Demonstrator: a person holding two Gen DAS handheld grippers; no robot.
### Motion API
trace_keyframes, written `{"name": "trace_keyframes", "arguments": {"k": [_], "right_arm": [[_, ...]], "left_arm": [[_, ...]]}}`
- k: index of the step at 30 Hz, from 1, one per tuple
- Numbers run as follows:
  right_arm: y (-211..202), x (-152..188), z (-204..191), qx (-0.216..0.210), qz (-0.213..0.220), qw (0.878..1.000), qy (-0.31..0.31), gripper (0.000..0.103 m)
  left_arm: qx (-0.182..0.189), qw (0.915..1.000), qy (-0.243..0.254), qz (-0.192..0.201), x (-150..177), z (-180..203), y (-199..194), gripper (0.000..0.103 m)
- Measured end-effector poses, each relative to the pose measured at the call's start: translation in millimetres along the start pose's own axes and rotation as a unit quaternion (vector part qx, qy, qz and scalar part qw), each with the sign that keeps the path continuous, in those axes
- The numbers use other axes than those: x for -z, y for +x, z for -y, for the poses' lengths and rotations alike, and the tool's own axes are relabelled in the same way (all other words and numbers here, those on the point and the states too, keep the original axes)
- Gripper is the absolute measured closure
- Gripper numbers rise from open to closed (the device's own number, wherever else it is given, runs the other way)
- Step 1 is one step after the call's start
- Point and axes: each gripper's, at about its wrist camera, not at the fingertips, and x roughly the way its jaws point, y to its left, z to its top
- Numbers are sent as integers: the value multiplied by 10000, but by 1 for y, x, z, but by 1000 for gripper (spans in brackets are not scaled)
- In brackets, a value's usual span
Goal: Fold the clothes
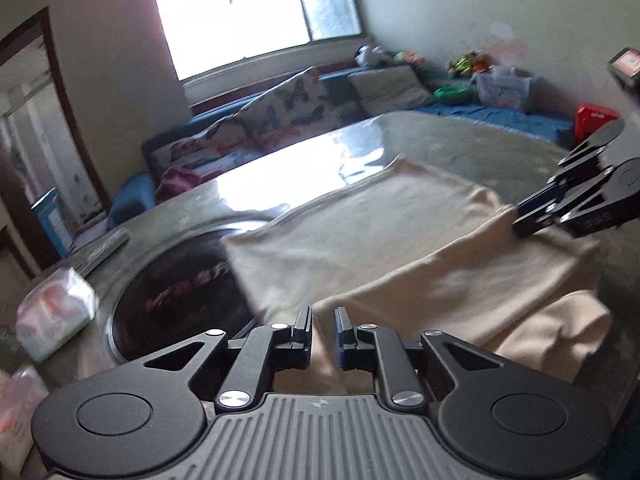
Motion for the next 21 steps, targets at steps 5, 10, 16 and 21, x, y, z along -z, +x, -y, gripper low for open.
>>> {"name": "trace_keyframes", "arguments": {"k": [5,10,16,21], "right_arm": [[-6,-8,0,-24,146,9999,28,84],[8,-11,-3,-33,75,10000,42,85],[9,-11,-4,7,40,10000,45,85],[-1,-13,-14,-131,84,9999,-46,85]], "left_arm": [[395,9979,-508,112,-5,-2,-4,89],[688,9940,-849,-91,-6,8,26,89],[591,9919,-1100,-224,2,2,32,89],[438,9903,-1314,-86,7,-8,10,88]]}}
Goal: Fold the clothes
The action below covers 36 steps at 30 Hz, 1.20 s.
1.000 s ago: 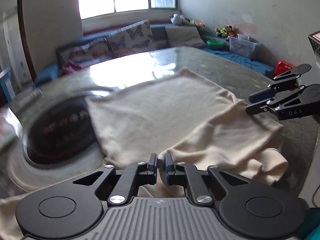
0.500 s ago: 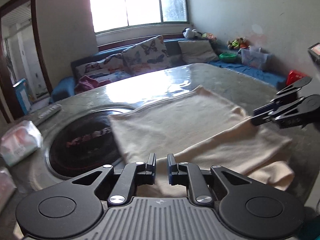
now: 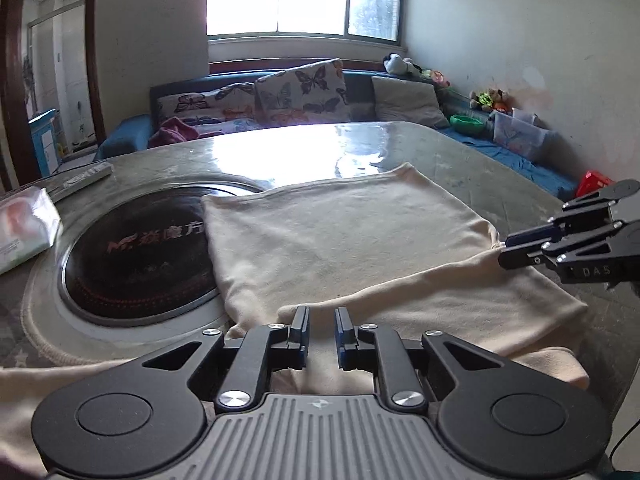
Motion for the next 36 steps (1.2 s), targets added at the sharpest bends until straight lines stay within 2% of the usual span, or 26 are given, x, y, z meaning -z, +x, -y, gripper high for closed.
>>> {"name": "trace_keyframes", "arguments": {"k": [2,4,9,15,19,24,28,32,35,36], "right_arm": [[-5,-1,-10,-195,41,9997,-122,85],[-6,-4,-22,-406,23,9987,-298,85],[-4,-14,-53,-833,3,9937,-743,85],[15,-24,-93,-1172,-118,9855,-1223,85],[25,-23,-112,-1293,-226,9807,-1450,88],[24,-35,-122,-1406,-23,9791,-1469,88],[35,-34,-128,-1513,-170,9765,-1525,88],[27,-34,-124,-1478,-71,9774,-1512,88],[19,-35,-115,-1386,10,9798,-1442,88],[18,-35,-112,-1339,17,9808,-1417,88]], "left_arm": [[-174,9998,-103,6,4,-8,-9,85],[-410,9989,-241,8,9,-19,-19,77],[-1063,9919,-696,42,22,-52,-47,73],[-1884,9716,-1430,72,43,-93,-78,64],[-2251,9568,-1840,54,56,-114,-93,59],[-2450,9443,-2198,67,62,-127,-99,55],[-2529,9368,-2416,-6,62,-134,-93,54],[-2615,9287,-2629,-41,62,-144,-86,54],[-2622,9227,-2826,-63,63,-153,-81,57],[-2645,9214,-2848,-40,63,-154,-80,62]]}}
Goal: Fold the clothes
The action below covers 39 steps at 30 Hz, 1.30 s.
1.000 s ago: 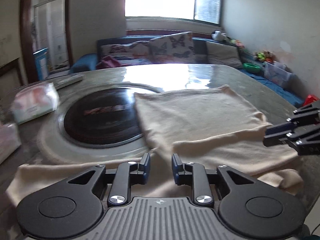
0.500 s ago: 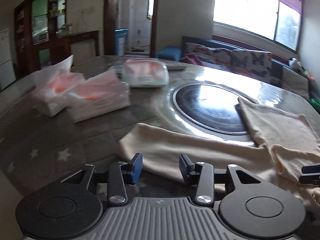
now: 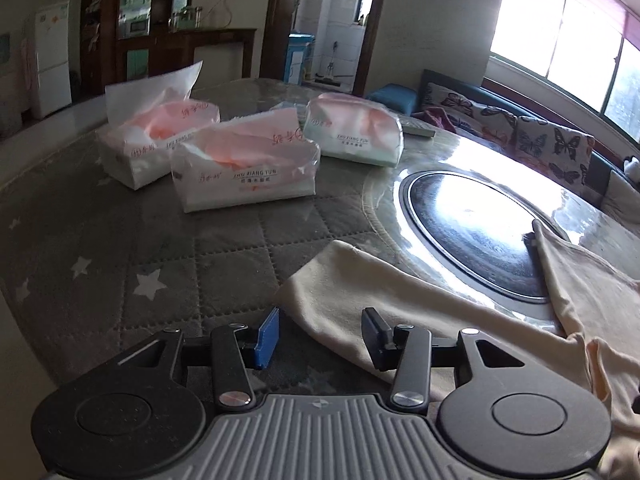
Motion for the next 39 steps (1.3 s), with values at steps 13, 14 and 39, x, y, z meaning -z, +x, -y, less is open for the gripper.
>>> {"name": "trace_keyframes", "arguments": {"k": [13,14,39], "right_arm": [[-37,20,37,626,177,9966,512,88],[-40,23,40,672,207,9958,583,88],[-100,114,106,1596,301,9625,2173,88]], "left_arm": [[1141,9904,-152,772,-32,29,-41,98],[1400,9866,-20,843,-36,43,-48,98],[4572,8503,2460,-864,55,244,-38,84]]}}
